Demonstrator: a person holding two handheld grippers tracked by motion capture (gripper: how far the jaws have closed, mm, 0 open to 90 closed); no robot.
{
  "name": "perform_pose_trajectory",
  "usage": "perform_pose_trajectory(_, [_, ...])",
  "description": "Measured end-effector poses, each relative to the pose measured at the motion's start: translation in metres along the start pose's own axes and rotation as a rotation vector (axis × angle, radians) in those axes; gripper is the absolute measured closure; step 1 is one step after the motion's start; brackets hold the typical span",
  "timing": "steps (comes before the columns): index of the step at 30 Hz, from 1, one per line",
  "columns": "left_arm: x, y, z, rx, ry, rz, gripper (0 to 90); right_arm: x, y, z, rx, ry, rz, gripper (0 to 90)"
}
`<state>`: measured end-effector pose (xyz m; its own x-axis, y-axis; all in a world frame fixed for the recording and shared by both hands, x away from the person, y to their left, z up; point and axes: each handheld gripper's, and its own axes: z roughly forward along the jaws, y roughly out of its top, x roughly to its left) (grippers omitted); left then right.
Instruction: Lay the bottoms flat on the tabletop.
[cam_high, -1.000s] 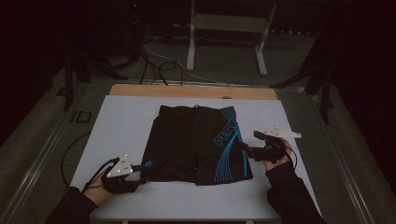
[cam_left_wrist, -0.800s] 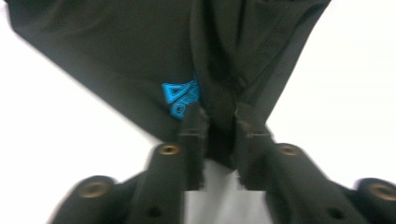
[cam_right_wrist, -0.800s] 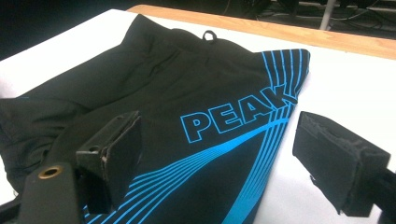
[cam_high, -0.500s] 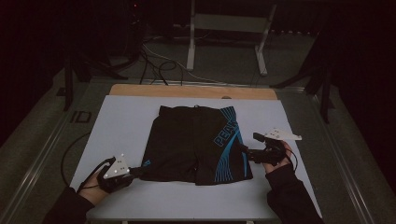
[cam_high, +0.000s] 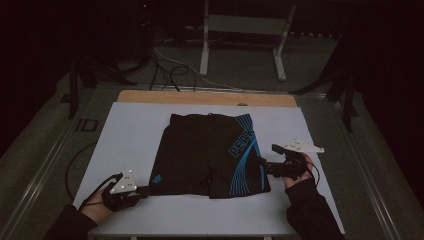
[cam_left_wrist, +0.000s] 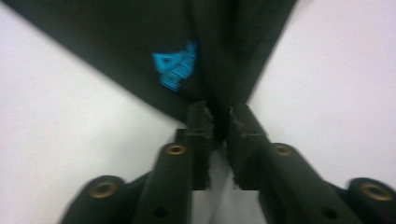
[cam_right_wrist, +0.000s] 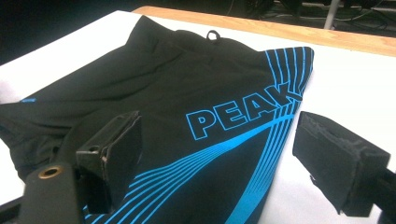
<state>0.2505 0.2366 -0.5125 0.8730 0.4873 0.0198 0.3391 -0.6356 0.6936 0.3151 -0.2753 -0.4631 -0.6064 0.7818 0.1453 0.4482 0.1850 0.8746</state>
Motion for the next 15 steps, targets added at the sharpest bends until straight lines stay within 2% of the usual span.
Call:
perform_pose_trajectory(1, [-0.001, 0.001, 0.000, 0.009, -0.019, 0.009, 74.0, 0.000, 0.000, 0.000, 0.000, 0.000, 0.000, 16.1])
perform_pose_trajectory(2, [-0.001, 0.001, 0.000, 0.009, -0.019, 0.009, 69.1, 0.000, 0.000, 0.000, 0.000, 0.000, 0.000, 16.1])
perform_pose_trajectory(3, [-0.005, 0.003, -0.001, -0.010, -0.019, 0.020, 69.1, 0.000, 0.000, 0.000, -0.002, 0.001, 0.001, 16.1])
perform_pose_trajectory(4, [-0.006, 0.005, -0.002, -0.025, -0.021, 0.016, 57.5, 0.000, -0.001, -0.001, -0.007, 0.001, 0.001, 16.1])
perform_pose_trajectory(6, [-0.008, 0.009, -0.006, -0.072, -0.035, 0.013, 50.9, 0.000, -0.001, -0.002, -0.007, -0.001, -0.002, 16.1])
perform_pose_trajectory(8, [-0.010, 0.015, -0.009, -0.100, -0.033, 0.000, 47.1, 0.000, -0.002, -0.002, -0.004, -0.001, -0.004, 16.0])
perform_pose_trajectory(12, [-0.017, 0.029, -0.010, -0.155, -0.051, -0.001, 46.3, -0.001, -0.003, -0.003, -0.006, -0.004, 0.003, 16.1])
perform_pose_trajectory(15, [-0.020, 0.032, -0.008, -0.161, -0.045, 0.009, 46.4, -0.001, -0.003, -0.003, -0.008, 0.001, 0.010, 16.0])
